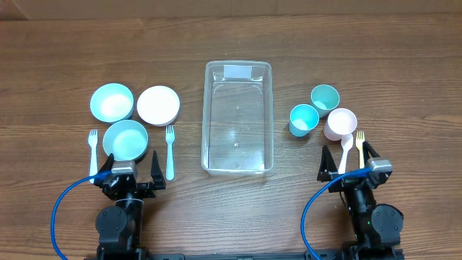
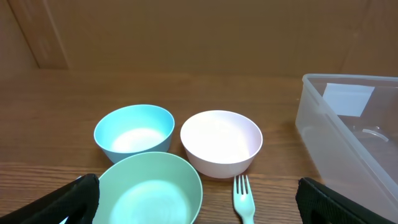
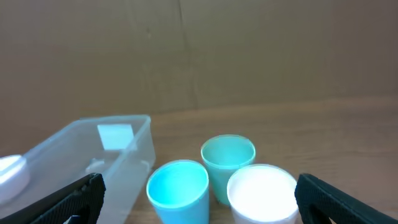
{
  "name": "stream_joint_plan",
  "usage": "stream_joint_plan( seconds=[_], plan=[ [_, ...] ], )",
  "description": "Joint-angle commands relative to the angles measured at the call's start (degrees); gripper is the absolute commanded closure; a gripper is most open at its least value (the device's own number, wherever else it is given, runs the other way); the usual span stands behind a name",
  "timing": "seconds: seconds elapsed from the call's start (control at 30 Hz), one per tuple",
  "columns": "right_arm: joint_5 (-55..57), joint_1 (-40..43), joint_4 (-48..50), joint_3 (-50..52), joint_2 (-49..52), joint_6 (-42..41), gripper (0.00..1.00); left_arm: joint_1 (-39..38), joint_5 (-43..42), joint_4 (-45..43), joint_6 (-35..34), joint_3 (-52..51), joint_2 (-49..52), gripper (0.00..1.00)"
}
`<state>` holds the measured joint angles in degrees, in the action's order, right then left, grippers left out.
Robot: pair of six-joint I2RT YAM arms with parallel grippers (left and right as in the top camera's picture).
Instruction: Pack container
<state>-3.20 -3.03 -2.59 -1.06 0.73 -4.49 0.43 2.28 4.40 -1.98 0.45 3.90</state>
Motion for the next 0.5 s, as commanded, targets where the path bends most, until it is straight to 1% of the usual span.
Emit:
stream_joint_plan(
  seconds=[0.0,0.1,0.17,0.2,0.37,0.43,0.47],
  plan=[
    [-6.1,0.2,4.2,0.0,-0.6,-0.2,0.00,0.3,-0.4,-0.2,-1.0,-0.2,-0.5,0.00],
    [-4.5,0.2,-0.2,-5.4,-0.4,-0.2,0.00,0.3,-0.5,-0.2,-1.0,-0.2,-0.5,0.00],
    [-0.9,0.2,-4.8,-11.5,1.1,-0.1,0.00,0.3,-0.4,-0.2,-1.0,-0.2,-0.5,0.00],
    [1.0,0.2,-7.8,-16.2,3.3,0.3,0.00,0.3,-0.4,-0.2,-1.0,-0.2,-0.5,0.00],
    [1.7,0.2,-21.3,-37.7,21.2,5.7,0.00,0.3,-0.4,-0.2,-1.0,-0.2,-0.5,0.00],
    [1.9,0.2,-30.7,-49.4,32.3,8.6,0.00,0.3,-0.4,-0.2,-1.0,-0.2,-0.5,0.00],
    [1.9,0.2,-34.2,-53.5,36.6,9.4,0.00,0.3,-0.4,-0.2,-1.0,-0.2,-0.5,0.00]
  ],
)
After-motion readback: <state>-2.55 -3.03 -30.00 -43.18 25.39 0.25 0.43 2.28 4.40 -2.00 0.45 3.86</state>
